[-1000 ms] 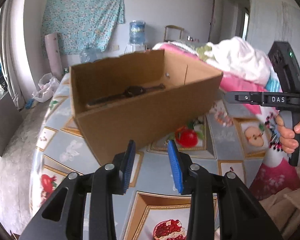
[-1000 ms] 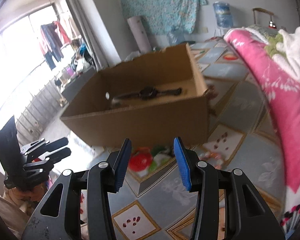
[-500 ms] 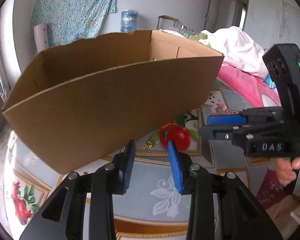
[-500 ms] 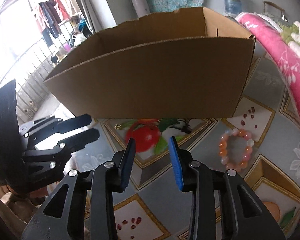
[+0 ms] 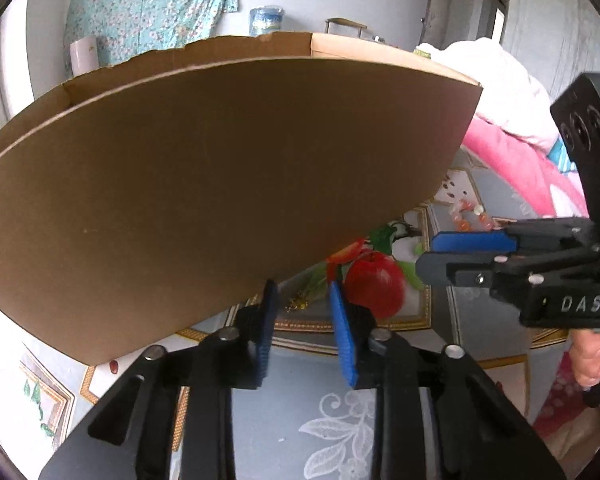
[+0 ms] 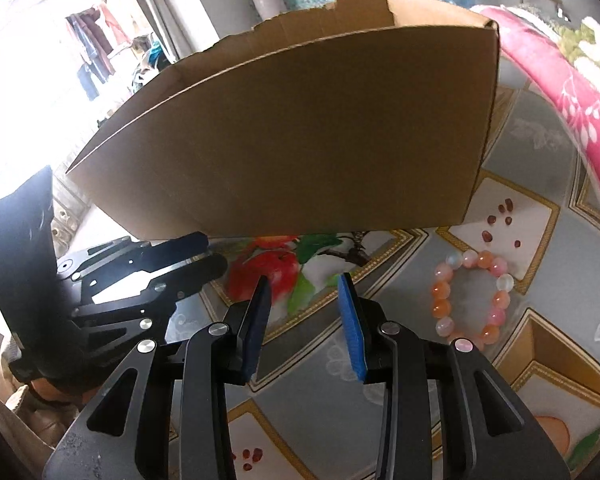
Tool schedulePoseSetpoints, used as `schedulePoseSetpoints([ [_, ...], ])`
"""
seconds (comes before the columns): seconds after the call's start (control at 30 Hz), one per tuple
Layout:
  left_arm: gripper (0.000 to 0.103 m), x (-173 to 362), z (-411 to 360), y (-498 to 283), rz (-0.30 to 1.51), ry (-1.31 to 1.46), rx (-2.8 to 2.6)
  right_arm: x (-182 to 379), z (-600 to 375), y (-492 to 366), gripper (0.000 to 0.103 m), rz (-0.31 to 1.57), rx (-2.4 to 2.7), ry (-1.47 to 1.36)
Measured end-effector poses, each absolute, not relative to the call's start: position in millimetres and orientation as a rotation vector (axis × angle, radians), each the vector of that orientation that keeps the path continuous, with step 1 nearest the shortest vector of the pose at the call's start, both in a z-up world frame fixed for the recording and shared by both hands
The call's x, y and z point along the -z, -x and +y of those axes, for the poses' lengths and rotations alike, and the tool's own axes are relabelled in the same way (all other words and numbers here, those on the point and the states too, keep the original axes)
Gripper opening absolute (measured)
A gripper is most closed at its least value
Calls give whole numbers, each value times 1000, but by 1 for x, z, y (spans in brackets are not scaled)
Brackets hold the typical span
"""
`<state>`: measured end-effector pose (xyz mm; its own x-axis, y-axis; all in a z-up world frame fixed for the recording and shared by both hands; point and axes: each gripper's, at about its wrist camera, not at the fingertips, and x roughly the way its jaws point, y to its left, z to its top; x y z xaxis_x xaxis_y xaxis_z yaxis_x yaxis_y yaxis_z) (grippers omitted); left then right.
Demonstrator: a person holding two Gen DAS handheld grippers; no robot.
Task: Organize jewelry
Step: 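Move both grippers from the box back over the table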
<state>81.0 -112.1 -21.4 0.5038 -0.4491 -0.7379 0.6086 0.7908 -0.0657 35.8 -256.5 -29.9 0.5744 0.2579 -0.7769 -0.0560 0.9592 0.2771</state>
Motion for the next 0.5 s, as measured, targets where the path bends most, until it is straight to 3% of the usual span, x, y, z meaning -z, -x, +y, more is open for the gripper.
schedulePoseSetpoints([
  [0.2,5,22,-115,-80,806,-264,613,28,-266,-33,33,930,-177,-255],
  [0.5,1,20,-105,-72,814,-249,634,9,-292,-7,33,866,-150,-260],
])
